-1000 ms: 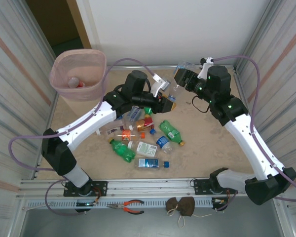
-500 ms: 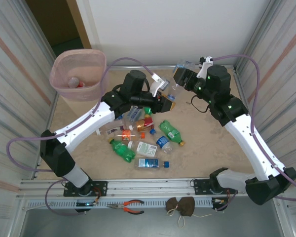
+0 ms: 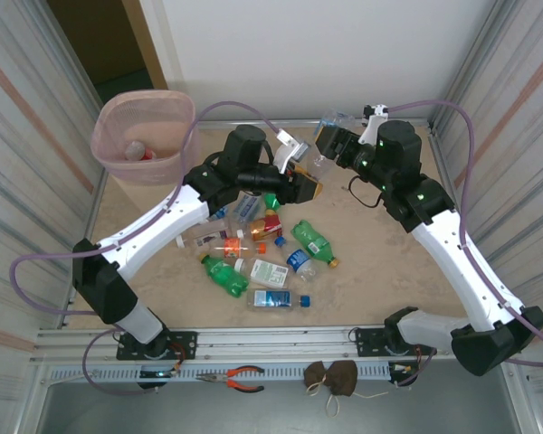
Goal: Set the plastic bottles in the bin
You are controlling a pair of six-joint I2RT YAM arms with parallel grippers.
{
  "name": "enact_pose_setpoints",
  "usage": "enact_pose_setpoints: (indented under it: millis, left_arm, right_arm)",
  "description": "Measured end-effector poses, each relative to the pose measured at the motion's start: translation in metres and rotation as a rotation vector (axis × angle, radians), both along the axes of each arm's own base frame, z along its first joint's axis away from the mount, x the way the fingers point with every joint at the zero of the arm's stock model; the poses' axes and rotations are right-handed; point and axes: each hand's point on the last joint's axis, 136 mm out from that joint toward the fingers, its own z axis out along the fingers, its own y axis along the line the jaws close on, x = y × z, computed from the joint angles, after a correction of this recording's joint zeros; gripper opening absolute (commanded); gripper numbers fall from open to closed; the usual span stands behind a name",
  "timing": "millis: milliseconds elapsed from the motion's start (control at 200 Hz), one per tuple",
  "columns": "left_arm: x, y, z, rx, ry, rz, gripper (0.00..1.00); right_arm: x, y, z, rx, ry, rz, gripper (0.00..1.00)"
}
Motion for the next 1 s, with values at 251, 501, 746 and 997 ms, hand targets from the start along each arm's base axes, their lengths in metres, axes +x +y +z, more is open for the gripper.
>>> enact_pose_setpoints:
  millis: [251, 501, 746, 997]
  left_arm:
    - [0.002, 0.001, 0.0, 0.0, 0.0, 0.004, 0.24]
    - [0.016, 0.025, 0.003, 0.015, -0.003, 0.078, 0.25]
    - [0.05, 0.104, 0.033, 0.024, -0.053, 0.298, 0.25]
    - [0.093, 0.218, 0.049, 0.094, -0.03, 0.631, 0.26]
  right_arm:
    - [-0.001, -0.001, 0.001, -0.002, -0.001, -0.004, 0.72]
    - [-0.012, -0.015, 0.013, -0.033, -0.033, -0.046, 0.83]
    - [-0.03, -0.043, 0.036, -0.069, -0.101, -0.133, 0.84]
    - [-0.032, -0.056, 0.031, -0.109, -0.089, -0.173, 0.84]
